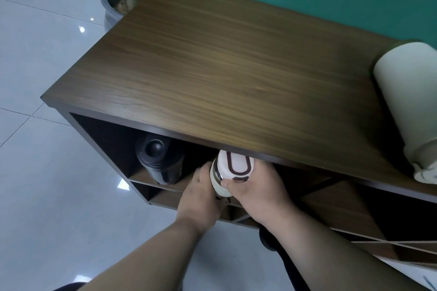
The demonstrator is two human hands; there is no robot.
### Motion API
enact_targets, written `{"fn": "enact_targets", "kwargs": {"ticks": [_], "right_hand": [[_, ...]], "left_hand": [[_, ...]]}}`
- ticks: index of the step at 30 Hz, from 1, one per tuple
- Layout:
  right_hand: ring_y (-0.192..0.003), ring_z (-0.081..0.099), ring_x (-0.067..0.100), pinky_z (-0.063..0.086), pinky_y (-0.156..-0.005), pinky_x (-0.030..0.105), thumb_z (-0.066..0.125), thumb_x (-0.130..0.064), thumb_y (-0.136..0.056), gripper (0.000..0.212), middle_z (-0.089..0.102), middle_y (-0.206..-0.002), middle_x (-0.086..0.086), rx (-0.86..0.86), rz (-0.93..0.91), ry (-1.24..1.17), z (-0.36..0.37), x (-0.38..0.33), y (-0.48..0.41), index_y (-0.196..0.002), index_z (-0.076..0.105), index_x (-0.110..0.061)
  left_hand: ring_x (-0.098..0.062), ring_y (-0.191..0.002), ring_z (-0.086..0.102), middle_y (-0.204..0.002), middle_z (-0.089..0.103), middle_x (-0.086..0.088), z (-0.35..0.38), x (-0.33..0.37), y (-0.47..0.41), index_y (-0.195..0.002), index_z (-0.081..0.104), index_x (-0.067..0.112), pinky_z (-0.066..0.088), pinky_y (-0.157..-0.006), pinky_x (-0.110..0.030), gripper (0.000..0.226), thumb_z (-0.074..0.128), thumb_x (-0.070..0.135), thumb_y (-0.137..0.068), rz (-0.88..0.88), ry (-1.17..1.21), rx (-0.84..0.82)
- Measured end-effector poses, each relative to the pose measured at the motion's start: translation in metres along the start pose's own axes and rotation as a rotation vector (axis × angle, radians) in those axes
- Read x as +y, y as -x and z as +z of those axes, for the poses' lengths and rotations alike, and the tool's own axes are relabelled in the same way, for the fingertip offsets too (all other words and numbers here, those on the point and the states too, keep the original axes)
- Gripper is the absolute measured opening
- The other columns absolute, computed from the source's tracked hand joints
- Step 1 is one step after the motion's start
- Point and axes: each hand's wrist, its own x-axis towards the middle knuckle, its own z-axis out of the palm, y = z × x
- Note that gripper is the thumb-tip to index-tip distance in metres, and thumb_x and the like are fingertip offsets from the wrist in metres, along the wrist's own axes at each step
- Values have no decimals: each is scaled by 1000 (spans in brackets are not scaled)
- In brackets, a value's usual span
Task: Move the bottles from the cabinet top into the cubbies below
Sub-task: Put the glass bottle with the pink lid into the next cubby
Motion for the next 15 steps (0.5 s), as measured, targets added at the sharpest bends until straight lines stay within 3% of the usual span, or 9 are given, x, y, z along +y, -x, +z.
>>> {"fn": "enact_targets", "kwargs": {"ticks": [4,8,15], "right_hand": [[-110,64,4,50,-98,27,86,-24,-64,60,70,-116,-14,24,-5,-31,5,4,0,-118,62,-30],[-110,64,6,51,-97,28,89,-24,-63,64,69,-118,-13,68,34,-62,7,5,4,-120,59,-31],[-107,65,9,52,-93,29,89,-29,-63,62,69,-115,-14,126,52,-113,13,5,7,-109,50,-42]], "left_hand": [[-19,-131,59,-147,55,5,1,-3,2,-153,40,26,50,-105,-35,80,80,22,-83,24,12,31],[-21,-130,60,-145,59,3,3,-8,0,-154,37,24,43,-93,-25,82,79,20,-84,1,-16,1],[-29,-118,66,-134,69,-7,2,-10,-5,-158,29,24,42,-83,-29,84,75,23,-88,-21,-56,-36]]}}
